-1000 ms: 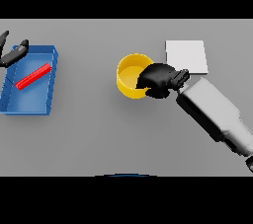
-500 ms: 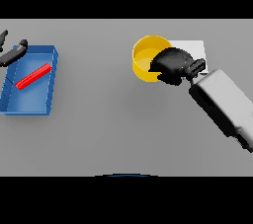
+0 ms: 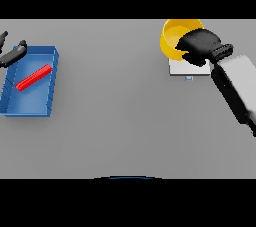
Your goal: Pick up the red beaker and tilt it to pour out 1 green nut into yellow bowl. Pick up the yellow bowl and place it on the metallic measuring scale.
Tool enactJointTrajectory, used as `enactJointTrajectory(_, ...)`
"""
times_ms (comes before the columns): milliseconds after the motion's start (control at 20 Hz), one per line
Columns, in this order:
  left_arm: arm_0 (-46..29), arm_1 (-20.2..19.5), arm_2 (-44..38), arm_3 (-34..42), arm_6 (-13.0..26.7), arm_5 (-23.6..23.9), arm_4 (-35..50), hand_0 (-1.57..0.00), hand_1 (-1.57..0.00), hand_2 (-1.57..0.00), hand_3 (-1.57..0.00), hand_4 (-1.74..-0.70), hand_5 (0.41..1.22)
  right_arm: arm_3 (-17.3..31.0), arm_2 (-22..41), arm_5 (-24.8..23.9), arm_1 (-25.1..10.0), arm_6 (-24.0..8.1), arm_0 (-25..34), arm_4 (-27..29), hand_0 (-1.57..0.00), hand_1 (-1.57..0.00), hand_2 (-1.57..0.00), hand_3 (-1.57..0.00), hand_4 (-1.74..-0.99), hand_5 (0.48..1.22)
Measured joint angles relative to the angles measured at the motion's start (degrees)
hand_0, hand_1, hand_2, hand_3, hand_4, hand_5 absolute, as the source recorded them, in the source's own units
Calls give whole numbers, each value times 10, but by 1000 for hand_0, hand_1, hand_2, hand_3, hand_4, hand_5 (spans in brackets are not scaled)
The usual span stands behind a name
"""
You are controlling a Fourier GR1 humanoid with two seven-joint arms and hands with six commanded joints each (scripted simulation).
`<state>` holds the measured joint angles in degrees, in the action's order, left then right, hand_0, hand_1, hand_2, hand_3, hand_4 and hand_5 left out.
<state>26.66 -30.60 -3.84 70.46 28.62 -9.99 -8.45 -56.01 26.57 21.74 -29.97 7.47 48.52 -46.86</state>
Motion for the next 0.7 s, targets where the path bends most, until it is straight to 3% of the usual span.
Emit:
enactJointTrajectory(250,-5,-1,-4,13,20,3,5,1,1,1,1,-863,784,84,-15,-34,4,10,14,-1,-1570,-1571,-1475,-1206,-1741,1221)
enactJointTrajectory(300,-2,1,-1,11,21,4,1,1,1,1,1,-864,789,103,-17,-45,-1,29,13,-2,-1570,-1571,-1450,-1240,-1741,1221)
enactJointTrajectory(350,2,1,0,10,24,4,0,1,1,1,1,-863,797,115,-14,-51,8,20,12,-6,-1571,-1571,-1428,-1290,-1741,1221)
enactJointTrajectory(450,2,2,4,5,16,4,-4,1,1,1,1,-858,804,133,-20,-57,8,36,13,0,-1571,-1571,-1398,-1342,-1741,1221)
enactJointTrajectory(500,-4,8,9,9,15,8,-8,1,1,1,1,-859,807,145,-21,-59,14,26,15,0,-1571,-1571,-1390,-1361,-1741,1221)
enactJointTrajectory(700,1,1,4,6,18,5,-6,1,1,1,1,-849,799,188,-20,-74,29,35,23,-5,-1571,-1571,-1382,-1402,-1741,1221)
